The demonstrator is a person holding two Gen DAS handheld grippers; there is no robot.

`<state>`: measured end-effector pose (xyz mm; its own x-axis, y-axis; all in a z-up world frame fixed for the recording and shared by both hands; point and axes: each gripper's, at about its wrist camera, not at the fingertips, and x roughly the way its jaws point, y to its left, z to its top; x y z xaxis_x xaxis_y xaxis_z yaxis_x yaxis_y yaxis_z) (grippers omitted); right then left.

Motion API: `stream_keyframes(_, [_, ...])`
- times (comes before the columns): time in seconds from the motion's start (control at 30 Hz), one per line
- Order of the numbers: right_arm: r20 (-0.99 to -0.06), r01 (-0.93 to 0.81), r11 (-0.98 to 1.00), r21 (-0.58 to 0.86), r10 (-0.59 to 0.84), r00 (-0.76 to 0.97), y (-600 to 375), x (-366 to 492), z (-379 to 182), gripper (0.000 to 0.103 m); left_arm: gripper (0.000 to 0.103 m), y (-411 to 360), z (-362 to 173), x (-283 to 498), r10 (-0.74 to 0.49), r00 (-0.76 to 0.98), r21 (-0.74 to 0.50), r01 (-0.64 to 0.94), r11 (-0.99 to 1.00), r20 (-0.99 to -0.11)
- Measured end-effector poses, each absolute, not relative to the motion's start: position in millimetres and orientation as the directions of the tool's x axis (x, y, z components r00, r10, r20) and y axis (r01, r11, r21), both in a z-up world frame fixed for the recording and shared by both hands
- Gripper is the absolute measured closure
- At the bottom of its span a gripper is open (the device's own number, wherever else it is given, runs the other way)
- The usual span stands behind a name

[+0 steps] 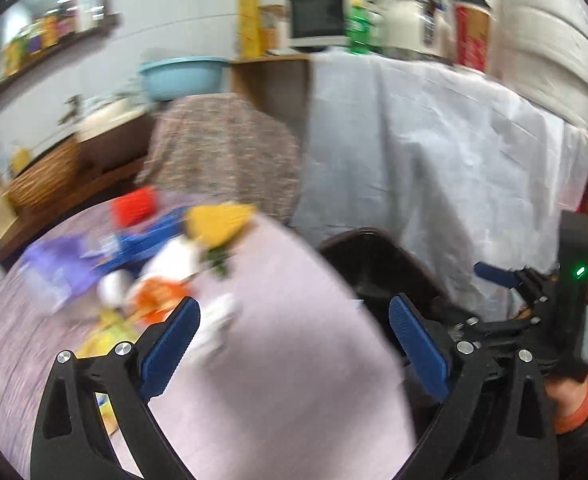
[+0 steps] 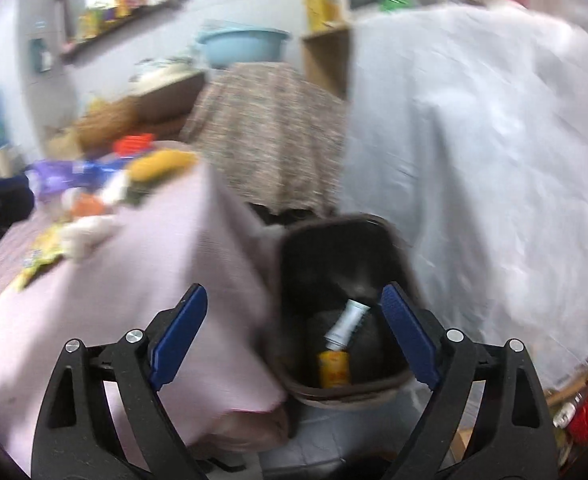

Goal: Collect trash
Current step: 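Grasp the crumpled white tissue with the right tool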

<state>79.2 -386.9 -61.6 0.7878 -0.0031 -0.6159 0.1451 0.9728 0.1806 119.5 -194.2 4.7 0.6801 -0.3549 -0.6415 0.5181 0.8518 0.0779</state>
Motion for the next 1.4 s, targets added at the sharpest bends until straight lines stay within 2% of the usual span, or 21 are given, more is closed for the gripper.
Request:
stream_keyframes(0.13, [-0.585, 0.033, 0.980, 0.194, 0.089, 0.806, -348.4, 83.5, -46.9, 0.014, 0.008, -143.5, 6.4, 115.2, -0.313, 0.700, 0.040, 0.438, 0.898, -0.642])
stream_keyframes(0.33, [-0.570, -0.108, 0.979, 0.176, 0.190, 0.799, -294.6, 87.9, -35.6, 0.014, 0.008, -83.3, 0.6, 107.4, -0.221, 0.737, 0.048, 0.325, 0.944, -0.639])
stream_keyframes(0.7, [-0.587, -0.249, 0.945, 0.214, 0.328, 0.740, -238.6, 103.7, -30.0, 0.014, 0.008, 9.6, -21.0, 98.4, -0.098, 0.763, 0.049, 0.167, 0.985, -0.638])
stream_keyframes(1.03, [-0.669, -0.282, 0.943, 0.179, 0.326, 0.667, -205.6, 154.4, -37.4, 0.015, 0.008, 36.0, -32.1, 103.3, -0.118, 0.752, 0.000, 0.155, 0.988, -0.648])
stream_keyframes(1.3, [-0.737, -0.284, 0.952, 0.112, 0.272, 0.619, -188.7, 204.5, -49.0, 0.043, 0.008, 20.3, -42.4, 106.7, -0.133, 0.721, 0.035, 0.213, 0.976, -0.681])
stream_keyframes(1.37, [-0.757, -0.287, 0.955, 0.080, 0.245, 0.606, -184.2, 210.2, -54.3, 0.064, 0.008, 12.0, -44.8, 108.6, -0.128, 0.714, 0.066, 0.237, 0.969, -0.689])
stream_keyframes(1.4, [-0.764, -0.293, 0.953, 0.081, 0.248, 0.595, -182.7, 212.0, -56.7, 0.065, 0.008, 6.4, -46.2, 110.1, -0.124, 0.709, 0.086, 0.253, 0.964, -0.694])
